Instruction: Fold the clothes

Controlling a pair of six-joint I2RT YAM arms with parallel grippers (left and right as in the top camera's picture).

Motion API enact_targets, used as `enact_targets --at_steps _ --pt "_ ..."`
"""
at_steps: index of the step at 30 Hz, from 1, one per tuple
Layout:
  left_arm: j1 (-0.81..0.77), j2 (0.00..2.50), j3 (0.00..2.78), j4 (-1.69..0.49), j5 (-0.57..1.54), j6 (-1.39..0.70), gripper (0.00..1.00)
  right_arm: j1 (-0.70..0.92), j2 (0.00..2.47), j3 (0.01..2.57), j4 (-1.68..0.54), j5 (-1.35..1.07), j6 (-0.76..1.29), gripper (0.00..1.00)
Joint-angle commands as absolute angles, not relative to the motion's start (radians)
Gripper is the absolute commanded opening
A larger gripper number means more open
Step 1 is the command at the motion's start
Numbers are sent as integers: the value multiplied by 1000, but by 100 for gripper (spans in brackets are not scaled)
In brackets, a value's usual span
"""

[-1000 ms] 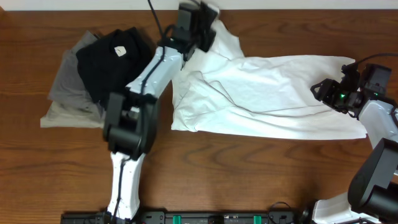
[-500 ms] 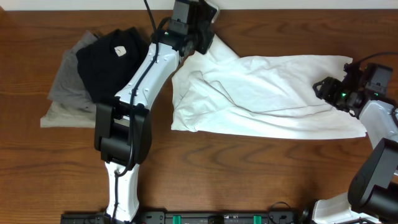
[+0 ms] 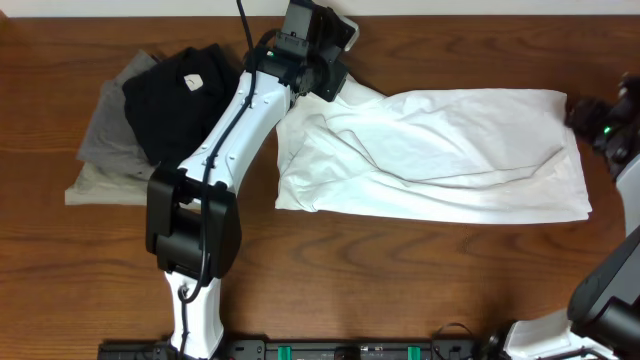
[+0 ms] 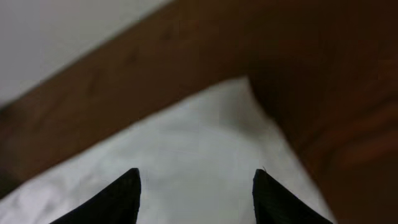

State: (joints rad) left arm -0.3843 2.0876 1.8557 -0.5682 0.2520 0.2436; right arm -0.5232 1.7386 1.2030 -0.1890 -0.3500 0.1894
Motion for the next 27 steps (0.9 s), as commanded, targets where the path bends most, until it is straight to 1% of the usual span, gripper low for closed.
enact_targets --at_steps 1,4,8,15,19,23,25,27 --pt "-381 2068 1861 -567 250 254 6 -524 1829 1246 -136 -316 178 58" --pt "-381 2068 1861 -568 250 254 6 -525 1910 1292 -75 -302 200 58" --pt "-381 2068 1861 -568 250 253 6 -523 2033 1375 -60 -303 209 58" --pt "-381 2068 1861 -568 250 253 6 -515 2229 1518 -53 -303 217 63" --pt "-381 2068 1861 -568 250 253 6 -504 2293 1561 -52 -307 232 66" --pt "-381 2068 1861 -568 250 253 6 -471 2334 1572 -52 -306 242 68" --pt "-381 2068 1861 -568 250 253 6 -453 2346 1572 -57 -305 242 68" --pt "-381 2068 1861 -568 250 253 6 -438 2350 1572 -65 -303 242 65"
